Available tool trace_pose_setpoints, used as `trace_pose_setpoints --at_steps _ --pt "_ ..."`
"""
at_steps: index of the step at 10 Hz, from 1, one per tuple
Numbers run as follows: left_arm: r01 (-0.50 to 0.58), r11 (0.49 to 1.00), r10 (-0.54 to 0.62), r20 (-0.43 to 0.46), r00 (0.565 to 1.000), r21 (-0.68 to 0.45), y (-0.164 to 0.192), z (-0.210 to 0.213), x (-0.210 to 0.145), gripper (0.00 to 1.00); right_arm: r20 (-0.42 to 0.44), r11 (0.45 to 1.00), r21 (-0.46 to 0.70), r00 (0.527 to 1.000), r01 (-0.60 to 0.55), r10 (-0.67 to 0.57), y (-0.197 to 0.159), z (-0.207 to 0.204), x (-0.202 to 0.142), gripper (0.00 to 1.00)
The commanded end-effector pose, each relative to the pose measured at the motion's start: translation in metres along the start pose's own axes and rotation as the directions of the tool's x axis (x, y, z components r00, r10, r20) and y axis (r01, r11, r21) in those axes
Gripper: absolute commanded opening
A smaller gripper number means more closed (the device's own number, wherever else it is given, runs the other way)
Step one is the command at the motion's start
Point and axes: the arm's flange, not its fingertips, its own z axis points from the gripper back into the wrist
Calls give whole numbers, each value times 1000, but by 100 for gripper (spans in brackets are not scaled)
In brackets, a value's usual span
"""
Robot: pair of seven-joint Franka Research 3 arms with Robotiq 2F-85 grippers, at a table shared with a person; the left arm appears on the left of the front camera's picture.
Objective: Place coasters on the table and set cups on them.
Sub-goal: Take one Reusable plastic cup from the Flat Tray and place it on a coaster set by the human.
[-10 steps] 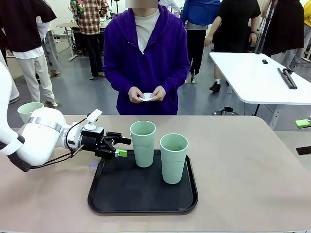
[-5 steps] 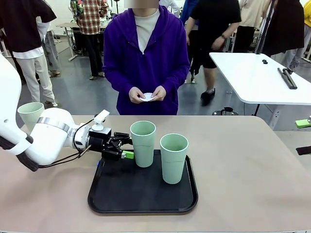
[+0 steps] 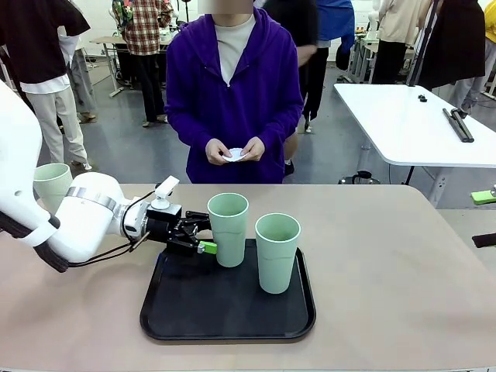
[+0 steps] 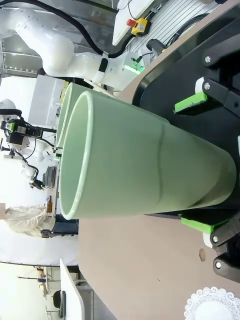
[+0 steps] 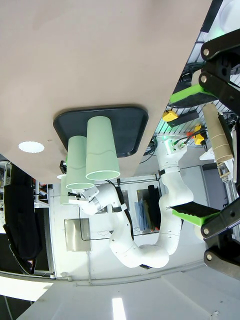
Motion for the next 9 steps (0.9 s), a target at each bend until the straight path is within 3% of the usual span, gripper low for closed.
trace_pose_setpoints --at_steps 1,9 --pt "39 999 -39 -5 999 -8 5 -16 -3 100 4 1000 19 1000 0 0 1 0 2 100" --pt "66 997 -66 -10 998 -52 10 -60 -3 100 4 1000 19 1000 0 0 1 0 2 100"
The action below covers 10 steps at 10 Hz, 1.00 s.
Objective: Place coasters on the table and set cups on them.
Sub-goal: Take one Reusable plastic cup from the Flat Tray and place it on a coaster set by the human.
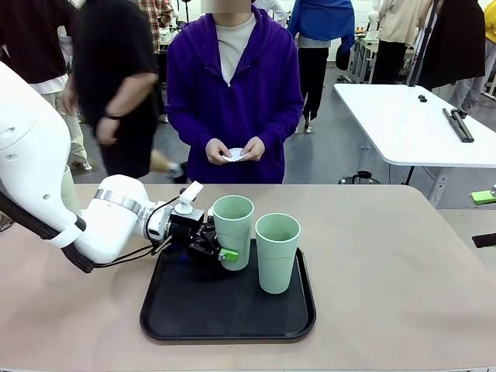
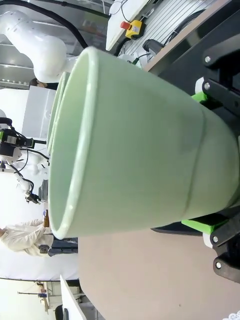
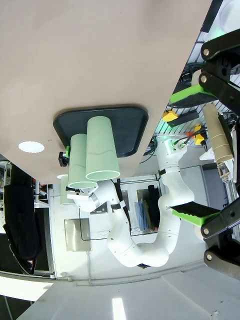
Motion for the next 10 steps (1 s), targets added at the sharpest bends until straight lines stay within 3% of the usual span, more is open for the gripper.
trace_pose_setpoints --at_steps 1,2,3,4,6,7,10 --pt "58 998 -58 30 998 25 4 -7 0 100 4 1000 19 1000 0 0 1 0 2 100" --pt "59 998 -60 48 997 13 3 -6 1 54 4 1000 19 1000 0 0 1 0 2 100" --pt "60 998 -60 48 997 7 2 -4 1 41 4 1000 19 1000 0 0 1 0 2 100" --pt "57 998 -57 47 997 9 1 -3 2 0 4 1000 19 1000 0 0 1 0 2 100" --pt "45 999 -45 47 998 9 -1 1 5 0 4 1000 19 1000 0 0 1 0 2 100" --pt "50 999 -50 40 998 5 -8 3 12 24 4 1000 19 1000 0 0 1 0 2 100" --pt "70 996 -75 107 991 46 -21 28 80 24 4 1000 19 1000 0 0 1 0 2 100"
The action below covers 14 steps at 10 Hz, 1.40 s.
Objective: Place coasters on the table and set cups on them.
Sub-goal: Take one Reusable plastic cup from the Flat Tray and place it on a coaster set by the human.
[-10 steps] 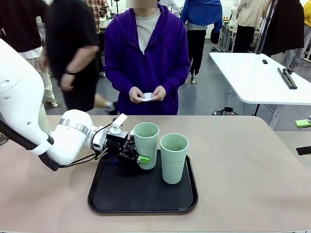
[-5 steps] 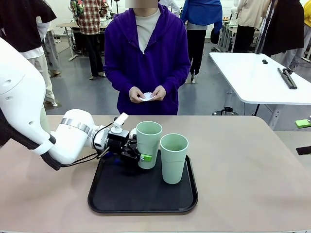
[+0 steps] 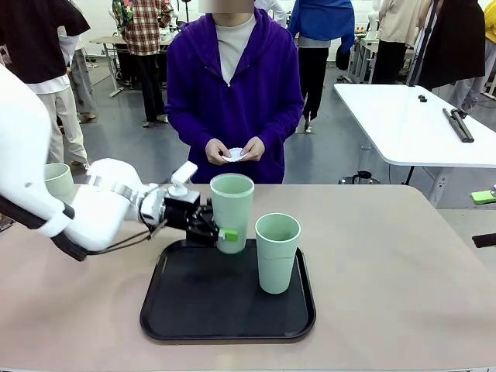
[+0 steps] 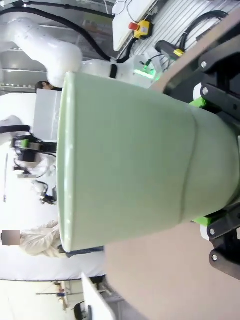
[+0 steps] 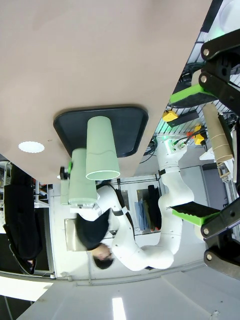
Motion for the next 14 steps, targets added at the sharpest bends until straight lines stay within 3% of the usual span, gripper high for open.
trace_pose_setpoints --at_steps 1,5,10,11,14 --pt "-16 998 14 36 999 67 -11 15 50 24 4 1000 19 1000 0 0 1 0 2 100" --pt "-5 994 5 2 1000 106 -38 12 134 24 4 1000 19 1000 0 0 1 0 2 100" --pt "14 997 -15 16 1000 73 -27 17 130 24 4 1000 19 1000 0 0 1 0 2 100" --pt "2 996 -2 1 1000 85 -32 18 132 82 4 1000 19 1000 0 0 1 0 2 100" --pt "40 987 -31 -59 998 155 42 45 106 82 4 1000 19 1000 0 0 1 0 2 100"
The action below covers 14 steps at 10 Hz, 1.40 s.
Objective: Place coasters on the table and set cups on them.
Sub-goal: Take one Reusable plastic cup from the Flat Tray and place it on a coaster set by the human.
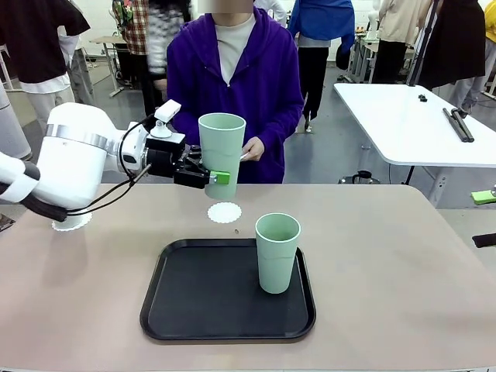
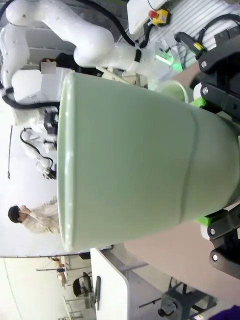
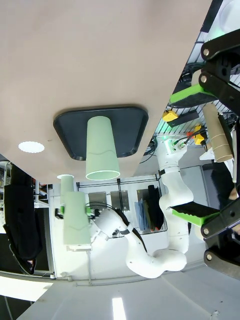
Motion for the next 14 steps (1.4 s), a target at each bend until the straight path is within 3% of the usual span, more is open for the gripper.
trace_pose_setpoints --at_steps 1,3,5,12,14 --pt "54 998 -53 -20 998 22 56 3 -15 82 4 1000 19 1000 0 0 1 0 2 100" --pt "12 998 -12 2 1000 60 95 10 -31 82 4 1000 19 1000 0 0 1 0 2 100" --pt "-1 1000 0 72 997 8 121 14 -43 82 4 1000 19 1000 0 0 1 0 2 100" --pt "9 1000 -10 48 999 29 116 15 -50 82 4 1000 19 1000 0 0 1 0 2 100" --pt "14 1000 -14 85 996 -1 129 16 -63 82 4 1000 19 1000 0 0 1 0 2 100"
